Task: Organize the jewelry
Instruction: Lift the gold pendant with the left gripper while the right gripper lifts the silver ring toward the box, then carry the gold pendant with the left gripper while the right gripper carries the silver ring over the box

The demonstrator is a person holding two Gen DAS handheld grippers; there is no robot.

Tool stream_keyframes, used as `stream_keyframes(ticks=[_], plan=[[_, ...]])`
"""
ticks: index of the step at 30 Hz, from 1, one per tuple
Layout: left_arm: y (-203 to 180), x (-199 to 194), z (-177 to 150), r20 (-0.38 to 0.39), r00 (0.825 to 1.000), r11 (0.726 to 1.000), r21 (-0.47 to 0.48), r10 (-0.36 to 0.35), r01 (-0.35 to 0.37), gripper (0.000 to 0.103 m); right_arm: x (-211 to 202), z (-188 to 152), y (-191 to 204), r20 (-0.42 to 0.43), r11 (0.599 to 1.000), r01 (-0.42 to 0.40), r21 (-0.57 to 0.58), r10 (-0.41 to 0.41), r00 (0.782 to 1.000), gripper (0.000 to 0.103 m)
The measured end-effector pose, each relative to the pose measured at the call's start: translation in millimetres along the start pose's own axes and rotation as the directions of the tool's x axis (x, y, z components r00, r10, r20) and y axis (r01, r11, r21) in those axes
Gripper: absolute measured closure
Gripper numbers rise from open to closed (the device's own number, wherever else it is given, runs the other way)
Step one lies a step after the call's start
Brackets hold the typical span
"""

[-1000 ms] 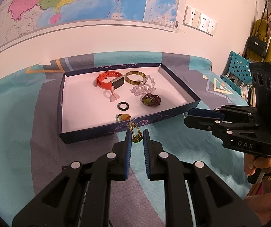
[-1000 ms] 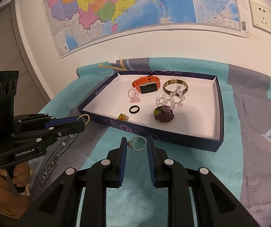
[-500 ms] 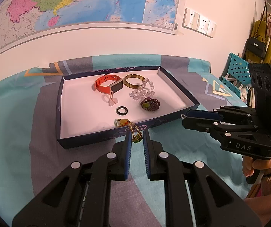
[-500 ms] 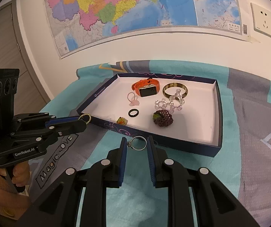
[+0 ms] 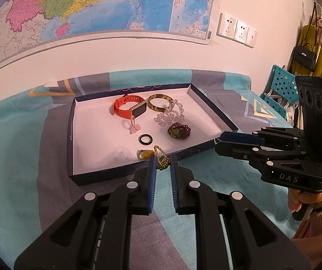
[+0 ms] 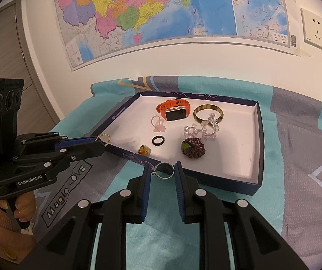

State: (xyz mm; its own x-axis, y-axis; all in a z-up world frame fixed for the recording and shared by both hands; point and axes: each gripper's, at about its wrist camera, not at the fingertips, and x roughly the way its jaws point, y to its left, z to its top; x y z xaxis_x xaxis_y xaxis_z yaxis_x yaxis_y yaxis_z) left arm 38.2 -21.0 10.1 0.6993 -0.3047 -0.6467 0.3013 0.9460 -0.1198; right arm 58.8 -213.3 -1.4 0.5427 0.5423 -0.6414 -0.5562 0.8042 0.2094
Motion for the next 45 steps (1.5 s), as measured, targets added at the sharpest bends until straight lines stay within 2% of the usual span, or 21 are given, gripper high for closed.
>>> stream_keyframes(ticks=[32,45], plan=[[5.6,9.0,21.0,0.017,1.0,1.0,-0.009,-0.011,0.011,0.09,8.3,20.8,-7.9,0.024,1.0,0.016,-0.009,-0.016,1.0,0.083],[9.9,24.4,28.6,0.007,1.0,1.0,-0.013,0.011,-0.011,0.09,18.5,30.7,-18.8,0.019,1.0,0.026,0.006,-0.026,0.999,0.083]])
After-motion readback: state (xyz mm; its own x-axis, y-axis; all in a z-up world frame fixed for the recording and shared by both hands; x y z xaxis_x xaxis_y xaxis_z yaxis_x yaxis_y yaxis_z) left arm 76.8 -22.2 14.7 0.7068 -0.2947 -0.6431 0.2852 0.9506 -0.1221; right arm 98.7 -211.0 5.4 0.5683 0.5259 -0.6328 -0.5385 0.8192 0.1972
